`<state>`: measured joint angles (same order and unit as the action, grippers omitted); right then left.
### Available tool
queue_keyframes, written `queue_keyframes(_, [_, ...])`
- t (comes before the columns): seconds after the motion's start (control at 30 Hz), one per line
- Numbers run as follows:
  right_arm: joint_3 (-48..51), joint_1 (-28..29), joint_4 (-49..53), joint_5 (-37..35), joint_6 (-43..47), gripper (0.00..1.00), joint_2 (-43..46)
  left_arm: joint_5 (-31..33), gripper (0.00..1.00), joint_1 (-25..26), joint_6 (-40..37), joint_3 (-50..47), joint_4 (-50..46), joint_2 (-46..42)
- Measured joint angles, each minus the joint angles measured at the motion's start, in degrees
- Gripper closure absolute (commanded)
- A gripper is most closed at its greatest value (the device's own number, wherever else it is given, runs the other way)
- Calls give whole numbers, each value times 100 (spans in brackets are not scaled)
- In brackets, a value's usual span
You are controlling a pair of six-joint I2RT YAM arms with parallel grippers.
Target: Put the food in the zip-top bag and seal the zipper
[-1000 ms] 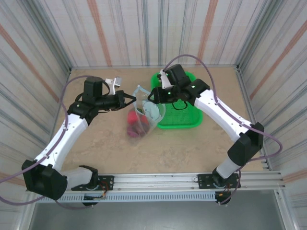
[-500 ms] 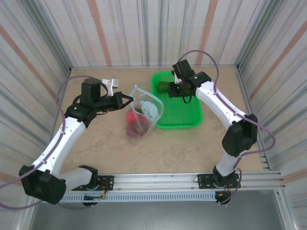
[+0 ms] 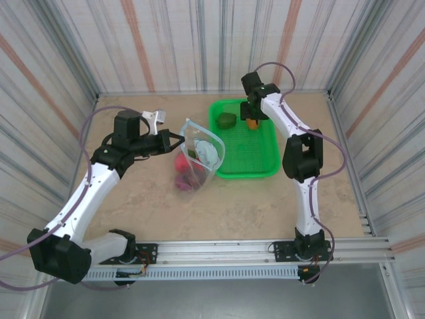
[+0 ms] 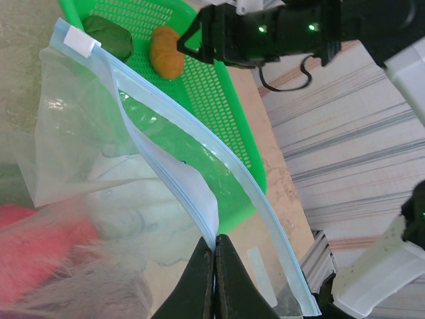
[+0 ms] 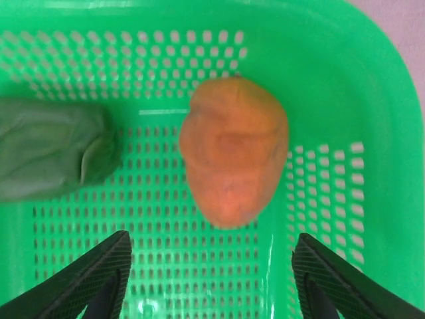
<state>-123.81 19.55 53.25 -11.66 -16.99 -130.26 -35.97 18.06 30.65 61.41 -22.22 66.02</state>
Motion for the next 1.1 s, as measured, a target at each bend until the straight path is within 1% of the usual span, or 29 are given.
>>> queue_keyframes(0.2, [-931,-127,190,-11,2,26,-763,-160,100,-85,24,-4,92,92])
queue_keyframes(0.43, [-1333,-229,262,186,-7,28,-1373,-321,100,-162,109,-35,243,208])
queue_keyframes(0.57, [-1401,-273,260,286,-17,36,-1591,-352,100,-162,111,-48,278,214])
queue_keyframes(0.77, [-1440,-282,293,376,-48,47,-1598,-363,100,-162,111,-48,280,219])
queue_keyframes(0.83, [-1303,-280,225,404,-50,48,-1508,-363,100,-162,111,-48,280,219])
queue_keyframes(0.93, [-772,-247,129,422,-50,49,-1093,-363,100,-162,111,-48,282,219])
queue_keyframes(1.1, [258,-81,-155,542,-52,49,186,-361,100,-142,109,-59,284,216])
